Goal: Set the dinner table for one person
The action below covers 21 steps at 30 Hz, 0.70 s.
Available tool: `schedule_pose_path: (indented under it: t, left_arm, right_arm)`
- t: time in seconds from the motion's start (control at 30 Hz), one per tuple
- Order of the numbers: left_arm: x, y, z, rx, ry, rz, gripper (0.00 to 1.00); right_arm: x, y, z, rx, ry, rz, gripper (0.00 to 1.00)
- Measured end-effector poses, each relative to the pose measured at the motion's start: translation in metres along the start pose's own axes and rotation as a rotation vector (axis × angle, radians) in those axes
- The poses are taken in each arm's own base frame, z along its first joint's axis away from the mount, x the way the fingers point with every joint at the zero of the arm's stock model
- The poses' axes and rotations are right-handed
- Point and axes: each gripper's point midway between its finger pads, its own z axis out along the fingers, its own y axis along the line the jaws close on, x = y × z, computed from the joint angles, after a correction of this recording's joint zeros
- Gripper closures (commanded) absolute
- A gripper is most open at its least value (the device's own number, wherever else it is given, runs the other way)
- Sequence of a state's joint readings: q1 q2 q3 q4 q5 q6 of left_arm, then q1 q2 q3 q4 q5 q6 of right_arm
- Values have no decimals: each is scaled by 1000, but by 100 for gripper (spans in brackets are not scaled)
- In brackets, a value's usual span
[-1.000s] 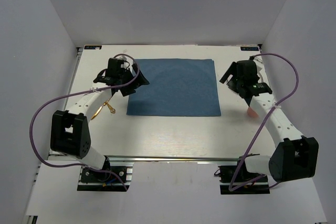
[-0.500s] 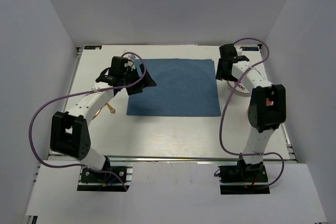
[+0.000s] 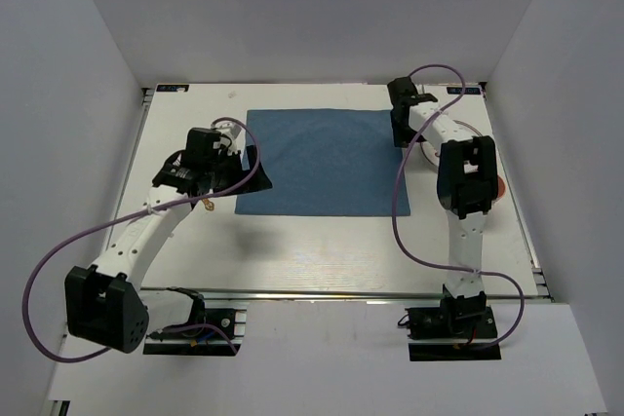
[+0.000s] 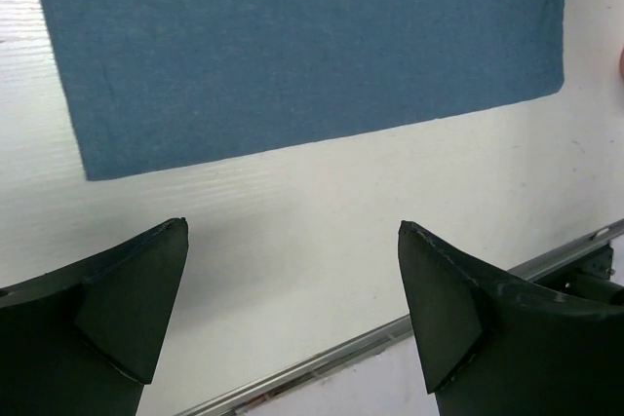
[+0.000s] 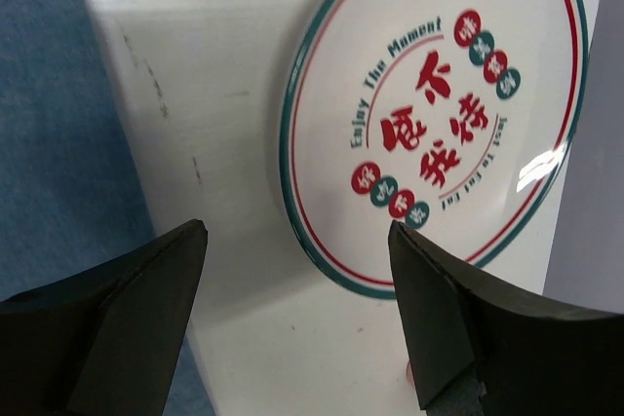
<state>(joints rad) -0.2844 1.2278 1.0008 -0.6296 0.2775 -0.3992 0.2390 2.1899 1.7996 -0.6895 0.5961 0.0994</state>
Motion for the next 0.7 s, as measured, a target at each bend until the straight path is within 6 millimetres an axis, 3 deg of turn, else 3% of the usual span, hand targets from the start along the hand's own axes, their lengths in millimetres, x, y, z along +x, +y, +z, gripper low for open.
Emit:
schedule_pose_path:
  t: [0.13,0.33,0.4,0.7]
  left_arm:
    - [5,6,-3,-7,-6,21,2]
    - [11,9,-2,-6,2,36,2]
    - [12,9,-4,-5,-4,38,2]
    - [11,5,-10,6,-27,47,2]
  right_arm:
    - [-3,5,12,22,7,-37,22]
    - [10,3,27,79,50,-71,32]
    - [13,1,29,95,57,-77,40]
    - [20,0,35,116,63,-79,53]
